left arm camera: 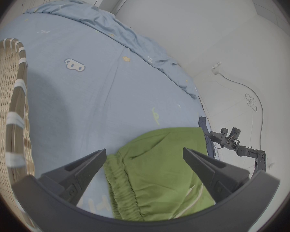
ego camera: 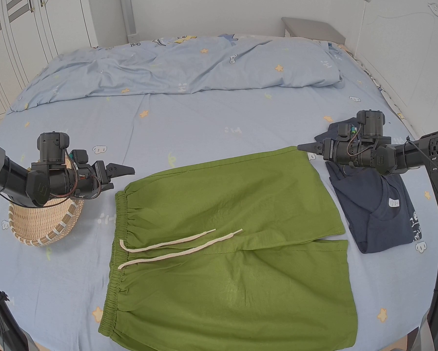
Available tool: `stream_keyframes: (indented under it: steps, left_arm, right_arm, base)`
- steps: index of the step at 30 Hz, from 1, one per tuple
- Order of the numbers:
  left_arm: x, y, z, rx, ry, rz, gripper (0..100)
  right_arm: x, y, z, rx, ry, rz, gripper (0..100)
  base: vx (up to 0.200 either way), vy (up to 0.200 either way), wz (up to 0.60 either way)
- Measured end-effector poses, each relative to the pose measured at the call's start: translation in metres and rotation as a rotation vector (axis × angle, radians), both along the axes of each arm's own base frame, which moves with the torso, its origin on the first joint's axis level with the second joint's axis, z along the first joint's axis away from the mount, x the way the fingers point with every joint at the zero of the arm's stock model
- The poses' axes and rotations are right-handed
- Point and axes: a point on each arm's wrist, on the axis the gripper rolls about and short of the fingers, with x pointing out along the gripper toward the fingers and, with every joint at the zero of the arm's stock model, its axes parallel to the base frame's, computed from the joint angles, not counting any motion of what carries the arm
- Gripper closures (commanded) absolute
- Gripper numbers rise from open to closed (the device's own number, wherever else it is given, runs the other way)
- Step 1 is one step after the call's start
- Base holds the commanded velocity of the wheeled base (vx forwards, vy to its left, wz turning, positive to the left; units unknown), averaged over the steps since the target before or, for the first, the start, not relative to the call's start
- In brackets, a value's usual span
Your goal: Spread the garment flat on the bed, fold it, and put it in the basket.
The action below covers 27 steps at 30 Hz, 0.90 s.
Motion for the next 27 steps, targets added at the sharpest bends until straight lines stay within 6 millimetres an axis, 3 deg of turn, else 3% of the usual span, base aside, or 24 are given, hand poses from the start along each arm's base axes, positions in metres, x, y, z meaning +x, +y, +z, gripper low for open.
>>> stream_keyframes:
  steps: [5,13,27]
  left_arm:
    - [-0.020,-0.008,0.003,-0.016,0.030,-0.012,0]
    - [-0.077,-0.017,-0.004,-0.044,0.130,-0.027,0]
    - [-0.224,-0.018,-0.054,-0.058,0.396,-0.005,0]
  right_arm:
    - [-0.012,-0.003,0.004,0.019,0.038,-0.013,0]
    - [-0.050,-0.022,0.019,0.034,0.095,-0.057,0]
    - [-0.159,-0.052,0.017,0.044,0.237,-0.140,0]
  base:
    - [0.000,0.000,0.00]
    - [0.000,0.000,0.00]
    - [0.000,0.000,0.00]
